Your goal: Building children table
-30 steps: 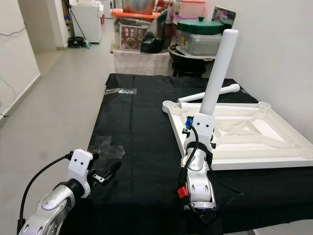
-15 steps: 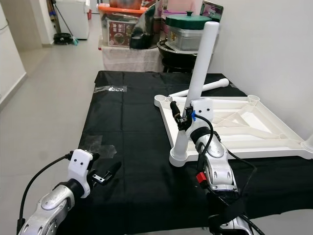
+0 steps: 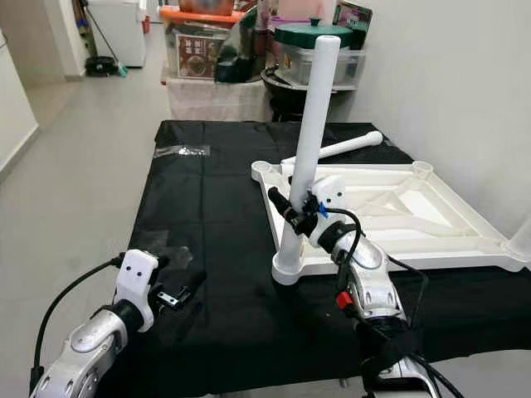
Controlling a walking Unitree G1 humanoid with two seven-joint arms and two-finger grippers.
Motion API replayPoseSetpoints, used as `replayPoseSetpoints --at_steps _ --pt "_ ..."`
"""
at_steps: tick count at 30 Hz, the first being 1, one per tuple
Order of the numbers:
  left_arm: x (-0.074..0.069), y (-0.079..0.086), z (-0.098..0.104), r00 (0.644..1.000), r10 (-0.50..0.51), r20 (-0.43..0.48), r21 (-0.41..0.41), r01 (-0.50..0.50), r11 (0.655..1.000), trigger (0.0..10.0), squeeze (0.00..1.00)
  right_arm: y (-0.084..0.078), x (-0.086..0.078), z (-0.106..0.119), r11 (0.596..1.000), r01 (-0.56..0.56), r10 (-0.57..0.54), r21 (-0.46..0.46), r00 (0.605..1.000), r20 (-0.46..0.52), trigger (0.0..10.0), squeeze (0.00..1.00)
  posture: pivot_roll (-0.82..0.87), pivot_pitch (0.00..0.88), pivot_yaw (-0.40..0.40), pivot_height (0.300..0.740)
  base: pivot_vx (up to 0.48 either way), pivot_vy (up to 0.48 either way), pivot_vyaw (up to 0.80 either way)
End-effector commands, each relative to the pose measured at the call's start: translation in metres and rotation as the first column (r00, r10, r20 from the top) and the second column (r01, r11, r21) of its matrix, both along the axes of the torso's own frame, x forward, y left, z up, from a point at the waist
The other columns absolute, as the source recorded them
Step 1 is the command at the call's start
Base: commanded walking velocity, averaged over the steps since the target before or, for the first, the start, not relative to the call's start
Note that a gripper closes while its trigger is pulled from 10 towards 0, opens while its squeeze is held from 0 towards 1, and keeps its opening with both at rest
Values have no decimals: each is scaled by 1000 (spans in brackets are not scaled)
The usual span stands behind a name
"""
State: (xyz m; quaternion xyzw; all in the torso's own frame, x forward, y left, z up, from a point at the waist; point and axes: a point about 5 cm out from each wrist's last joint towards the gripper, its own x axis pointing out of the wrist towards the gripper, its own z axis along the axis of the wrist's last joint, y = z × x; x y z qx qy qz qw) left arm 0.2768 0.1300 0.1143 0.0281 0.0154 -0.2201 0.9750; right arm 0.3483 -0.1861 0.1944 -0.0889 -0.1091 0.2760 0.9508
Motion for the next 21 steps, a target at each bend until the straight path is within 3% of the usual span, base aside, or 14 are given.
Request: replayPoseSetpoints --at_steps 1,2,3,4,5,6,7,10,14,16,20,21 --pt "-2 1 -3 1000 -6 -13 14 6 1000 10000 0 8 -2 -13 991 -46 42 -123 998 -37 0 0 85 0 -77 740 0 0 0" --pt "-1 1 -3 1000 -8 -13 14 8 1000 10000 0 4 1 -13 988 13 -18 -157 999 -29 0 0 84 0 -77 740 0 0 0" --pt "-1 0 -3 1000 -10 -11 13 10 1000 10000 0 -4 9 -17 968 182 -192 -172 980 -45 0 0 84 0 -78 740 0 0 0" --pt "-1 0 -3 1000 -10 -11 13 10 1000 10000 0 -4 9 -17 968 182 -192 -172 980 -45 0 0 84 0 -78 740 0 0 0" --pt "1 -3 -2 1000 -12 -7 7 12 1000 10000 0 -34 17 -25 771 615 -632 -164 772 -75 0 0 86 0 -79 740 0 0 0" --pt "1 -3 -1 1000 -12 -7 6 12 1000 10000 0 -41 17 -28 693 701 -718 -168 691 -80 0 0 86 0 -79 740 0 0 0" --pt "1 -3 -1 1000 -13 -6 5 13 1000 10000 0 -42 13 -31 644 750 -765 -151 637 -94 0 0 86 0 -79 740 0 0 0" --pt "-1 -3 -2 1000 -13 -7 4 13 1000 10000 0 -33 -1 -40 600 795 -798 -87 588 -133 0 0 90 0 -82 740 0 0 0" --pt "-2 -2 -3 1000 -11 -10 5 11 1000 10000 0 -23 -9 -41 585 809 -806 -59 573 -145 0 0 91 0 -82 740 0 0 0" --pt "-2 -1 -3 1000 -9 -12 6 9 1000 10000 0 -2 -19 -38 570 822 -816 -24 562 -138 0 0 92 0 -83 740 0 0 0" --pt "-1 -2 -3 1000 -9 -10 3 10 1000 10000 0 8 -18 -38 551 834 -827 -34 540 -154 0 0 92 0 -84 740 0 0 0" --pt "-1 -2 -3 1000 -10 -10 2 10 1000 10000 0 11 -16 -37 559 828 -821 -37 547 -161 5176 0 92 0 -84 740 0 0 0"
